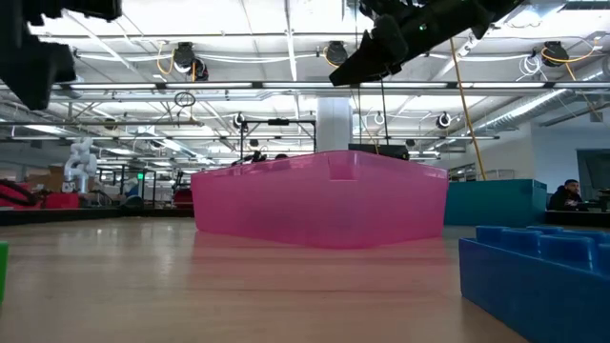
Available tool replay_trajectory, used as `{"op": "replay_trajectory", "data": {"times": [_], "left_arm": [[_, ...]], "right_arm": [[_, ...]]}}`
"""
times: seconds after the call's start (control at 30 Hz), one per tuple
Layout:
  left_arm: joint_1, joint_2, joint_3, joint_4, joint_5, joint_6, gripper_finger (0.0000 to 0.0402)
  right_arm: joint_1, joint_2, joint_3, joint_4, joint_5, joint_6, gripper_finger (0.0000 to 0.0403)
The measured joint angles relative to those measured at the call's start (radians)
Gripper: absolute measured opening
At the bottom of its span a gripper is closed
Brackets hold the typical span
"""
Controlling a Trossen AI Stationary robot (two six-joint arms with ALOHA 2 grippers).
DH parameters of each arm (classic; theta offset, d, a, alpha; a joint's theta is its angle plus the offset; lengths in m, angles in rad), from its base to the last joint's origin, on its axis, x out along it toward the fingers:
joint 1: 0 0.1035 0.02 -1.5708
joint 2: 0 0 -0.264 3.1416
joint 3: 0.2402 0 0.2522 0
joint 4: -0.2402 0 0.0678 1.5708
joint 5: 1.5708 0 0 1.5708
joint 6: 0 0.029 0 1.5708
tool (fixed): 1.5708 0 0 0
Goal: Sort & place blocks by color
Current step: Put the green game piece into the gray bin
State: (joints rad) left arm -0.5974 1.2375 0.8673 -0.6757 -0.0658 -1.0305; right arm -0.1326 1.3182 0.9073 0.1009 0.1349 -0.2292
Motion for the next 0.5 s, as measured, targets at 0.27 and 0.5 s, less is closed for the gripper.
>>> {"op": "replay_trajectory", "data": {"times": [0.27,0.5], "left_arm": [[0.077,0.127,0.019,0.299,0.151,0.177,0.0275],[0.073,0.220,0.135,0.144,0.140,0.197,0.0275]], "right_arm": [[-0.031,0.000,0.000,-0.007,0.000,-0.003,0.0258],[-0.051,0.000,0.000,-0.011,0.000,-0.001,0.0258]]}}
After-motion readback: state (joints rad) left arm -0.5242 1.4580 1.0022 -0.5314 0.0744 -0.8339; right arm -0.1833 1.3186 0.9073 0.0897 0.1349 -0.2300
